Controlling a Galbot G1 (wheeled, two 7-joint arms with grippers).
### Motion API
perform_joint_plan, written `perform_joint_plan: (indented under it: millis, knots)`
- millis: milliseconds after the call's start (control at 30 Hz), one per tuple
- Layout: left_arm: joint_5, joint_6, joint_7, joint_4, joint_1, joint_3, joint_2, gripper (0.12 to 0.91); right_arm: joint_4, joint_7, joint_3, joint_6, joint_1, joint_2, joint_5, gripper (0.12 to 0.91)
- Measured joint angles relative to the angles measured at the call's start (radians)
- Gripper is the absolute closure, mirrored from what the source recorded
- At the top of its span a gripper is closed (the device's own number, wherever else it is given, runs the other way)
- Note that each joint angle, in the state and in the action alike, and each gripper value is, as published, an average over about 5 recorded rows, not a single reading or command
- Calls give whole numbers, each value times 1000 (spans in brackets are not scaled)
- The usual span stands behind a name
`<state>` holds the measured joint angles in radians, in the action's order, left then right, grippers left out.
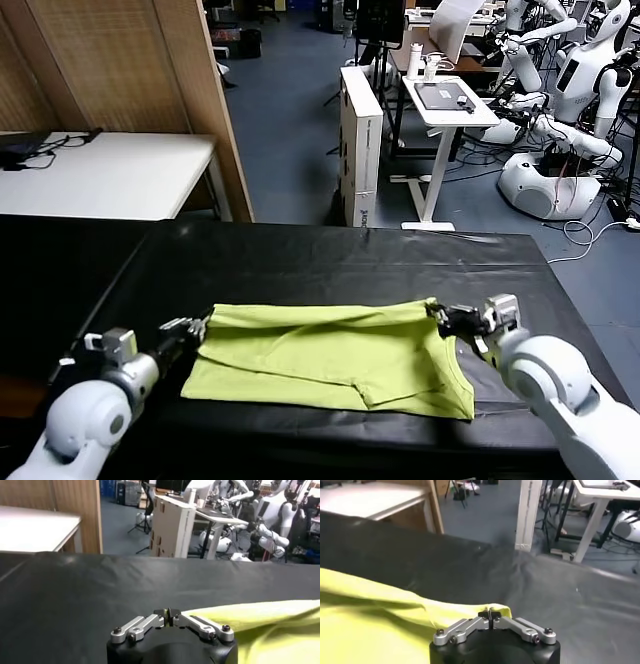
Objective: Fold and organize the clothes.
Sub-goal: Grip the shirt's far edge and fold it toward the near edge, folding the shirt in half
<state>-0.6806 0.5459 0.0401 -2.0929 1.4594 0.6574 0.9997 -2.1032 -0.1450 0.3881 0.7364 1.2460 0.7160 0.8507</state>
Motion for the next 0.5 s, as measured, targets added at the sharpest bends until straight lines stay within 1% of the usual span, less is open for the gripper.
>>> perform_joint_plan:
  millis: [233,500]
  knots:
    - [35,-9,3,-41,101,39,13,822,-28,2,9,0,58,-30,-2,884]
    - [51,-24,6,-62,177,71,27,822,-57,1,9,0,106,-40,-7,884]
